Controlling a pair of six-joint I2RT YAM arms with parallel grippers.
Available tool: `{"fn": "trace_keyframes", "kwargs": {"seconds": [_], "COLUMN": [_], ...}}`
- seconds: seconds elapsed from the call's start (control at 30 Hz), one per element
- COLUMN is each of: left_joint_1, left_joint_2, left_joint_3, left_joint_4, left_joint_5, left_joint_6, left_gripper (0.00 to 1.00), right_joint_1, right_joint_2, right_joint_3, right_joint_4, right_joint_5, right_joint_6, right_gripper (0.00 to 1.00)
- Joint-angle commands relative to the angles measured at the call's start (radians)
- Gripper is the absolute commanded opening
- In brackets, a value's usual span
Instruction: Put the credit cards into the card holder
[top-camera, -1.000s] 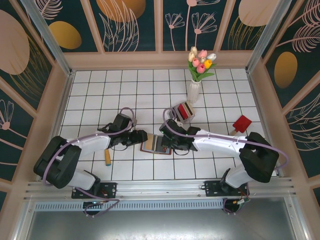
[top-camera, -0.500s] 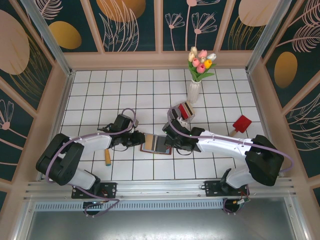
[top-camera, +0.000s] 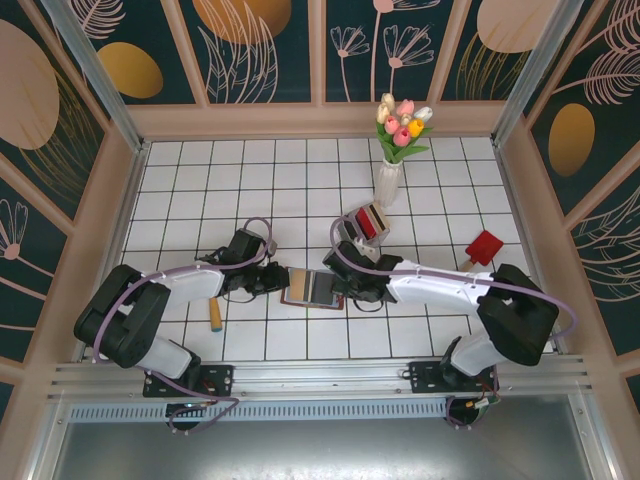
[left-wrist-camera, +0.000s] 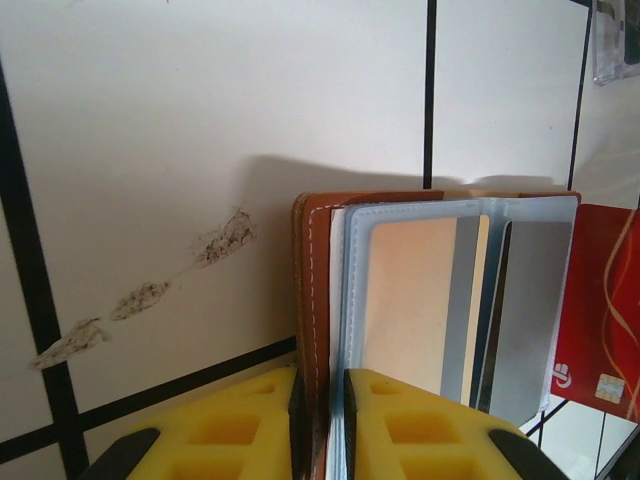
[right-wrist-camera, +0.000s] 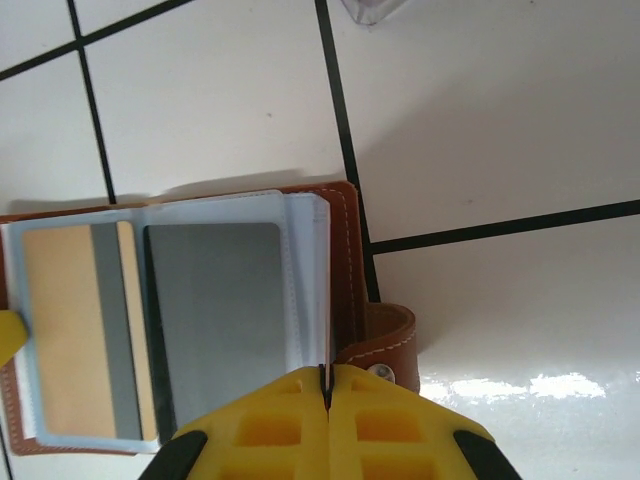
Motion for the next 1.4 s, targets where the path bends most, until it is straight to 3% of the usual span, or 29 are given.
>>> {"fn": "trace_keyframes", "kwargs": {"seconds": [0.0, 0.43, 0.77, 0.87, 1.03, 1.17, 1.37], "left_joint_1": [-0.002, -0.002, -0.002, -0.003, -0.002, -0.002, -0.002], "left_joint_2": [0.016, 0.016, -0.035, -0.068, -0.136, -0.178, -0.117], "left_joint_3": [-0.004, -0.012, -0.075, -0.097, -0.128, -0.158, -0.117], "left_joint_4": [0.007, 0.039, 0.159, 0.153, 0.121, 0.163, 0.171], "left_joint_5": [0.009, 0.026, 0.037, 0.000, -0.084, -0.088, -0.022], "left_joint_6": [0.015, -0.010, -0.118, -0.133, -0.162, -0.179, -0.141], "left_gripper": [0.20, 0.17, 0.18, 0.24, 0.45, 0.52, 0.54], "right_joint_1": [-0.003, -0.019, -0.017, -0.018, -0.024, -0.031, -0.062], "right_joint_2": [0.042, -0.107, 0.043, 0.068, 0.079, 0.009, -0.079], "right_joint_3": [-0.015, -0.086, -0.024, -0.023, -0.023, -0.056, -0.163], "right_joint_4": [-0.014, 0.269, 0.401, 0.406, 0.385, 0.402, 0.485], "right_joint_5": [0.011, -0.109, -0.213, -0.207, -0.201, -0.199, -0.221], "right_joint_6": [-0.005, -0.055, -0.038, -0.031, -0.022, -0.032, -0.032], "right_gripper": [0.05, 0.07, 0.07, 0.07, 0.07, 0.07, 0.08]}}
